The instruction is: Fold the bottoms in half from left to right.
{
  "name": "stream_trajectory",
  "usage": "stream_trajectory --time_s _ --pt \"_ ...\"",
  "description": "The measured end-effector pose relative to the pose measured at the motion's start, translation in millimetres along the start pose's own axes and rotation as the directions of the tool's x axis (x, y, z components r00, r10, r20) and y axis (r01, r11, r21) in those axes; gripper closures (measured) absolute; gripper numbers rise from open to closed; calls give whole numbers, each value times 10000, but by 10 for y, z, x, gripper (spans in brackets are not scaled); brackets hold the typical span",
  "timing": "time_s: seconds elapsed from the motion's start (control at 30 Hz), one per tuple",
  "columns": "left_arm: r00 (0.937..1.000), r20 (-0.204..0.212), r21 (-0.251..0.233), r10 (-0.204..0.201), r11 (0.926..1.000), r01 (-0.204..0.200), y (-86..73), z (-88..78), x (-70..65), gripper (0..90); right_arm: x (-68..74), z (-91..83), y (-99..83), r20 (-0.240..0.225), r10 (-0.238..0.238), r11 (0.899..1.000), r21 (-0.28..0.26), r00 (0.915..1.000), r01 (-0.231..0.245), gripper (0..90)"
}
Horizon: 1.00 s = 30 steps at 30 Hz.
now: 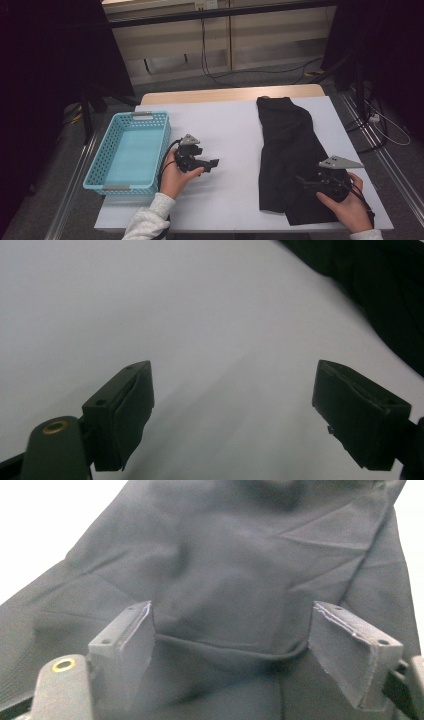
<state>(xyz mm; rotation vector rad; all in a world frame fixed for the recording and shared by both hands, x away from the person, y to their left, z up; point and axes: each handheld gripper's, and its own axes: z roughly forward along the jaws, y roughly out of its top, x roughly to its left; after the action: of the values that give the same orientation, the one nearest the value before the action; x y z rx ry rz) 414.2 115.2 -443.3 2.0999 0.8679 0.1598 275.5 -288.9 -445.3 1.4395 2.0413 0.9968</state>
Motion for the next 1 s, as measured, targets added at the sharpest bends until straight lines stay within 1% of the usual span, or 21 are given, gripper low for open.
stream_trajectory --time_s 0.07,0.1,0.17,0.2,0.23,0.27,0.3,0.37,0.43,0.47,0.5,0.53,0.57,0.67,0.73,0.87,1.0 --pt "9999 -6 -38 -102 9999 102 -11 -3 12 168 29 18 8 -316 -41 10000 -19 9995 40 236" --pt "9999 -28 -37 -124 9999 124 -15 -9 21 168 46 31 8 -474 -116 9999 -10 9988 116 267" --pt "9999 -50 -64 -160 9999 159 -21 -25 38 186 76 58 0 -727 -245 9996 88 9971 252 346" --pt "9999 -94 -39 -137 9999 137 -23 -32 43 188 85 70 -7 -941 -352 9992 133 9949 366 416" --pt "9998 -136 -32 -120 9999 119 -23 -40 48 188 100 77 -12 -1132 -433 9987 220 9926 461 461" --pt "9997 -181 -99 -176 9998 174 -25 -45 46 188 116 77 -16 -1175 -524 9979 313 9917 564 465" --pt "9997 -157 -84 -187 9998 186 -24 -52 47 189 135 75 -16 -1185 -627 9970 374 9910 675 485" --pt "9997 -187 -53 -141 9999 140 -26 -58 49 189 171 70 -19 -1386 -865 9947 440 9866 934 536" --pt "9996 -218 -39 -160 9999 159 -32 -48 50 189 192 101 -40 -1386 -1116 9901 696 9840 1220 567" --pt "9995 -232 -77 -210 9998 208 -36 -39 49 190 199 123 -60 -1425 -1227 9889 655 9822 1331 571" --pt "9996 -168 -45 -241 9997 240 -37 -38 54 194 193 124 -60 -1474 -1133 9903 633 9826 1237 587" --pt "9995 -184 -29 -245 9997 244 -39 -36 56 199 189 116 -51 -1455 -1096 9901 710 9833 1209 641" --pt "9995 -179 2 -247 9997 247 -42 -36 59 202 184 108 -48 -1443 -1173 9888 746 9826 1290 691" --pt "9995 -219 -12 -240 9997 240 -41 -37 63 205 168 98 -54 -1500 -1145 9892 741 9820 1267 805" --pt "9994 -258 -11 -217 9998 217 -37 -40 59 206 161 88 -51 -1564 -1259 9875 747 9796 1389 875" --pt "9994 -235 -79 -258 9996 257 -35 -48 65 207 152 60 -48 -1528 -1414 9844 823 9781 1552 895" --pt "9993 -236 -101 -296 9995 294 -36 -52 71 209 99 16 -49 -1476 -1284 9874 730 9807 1402 895"
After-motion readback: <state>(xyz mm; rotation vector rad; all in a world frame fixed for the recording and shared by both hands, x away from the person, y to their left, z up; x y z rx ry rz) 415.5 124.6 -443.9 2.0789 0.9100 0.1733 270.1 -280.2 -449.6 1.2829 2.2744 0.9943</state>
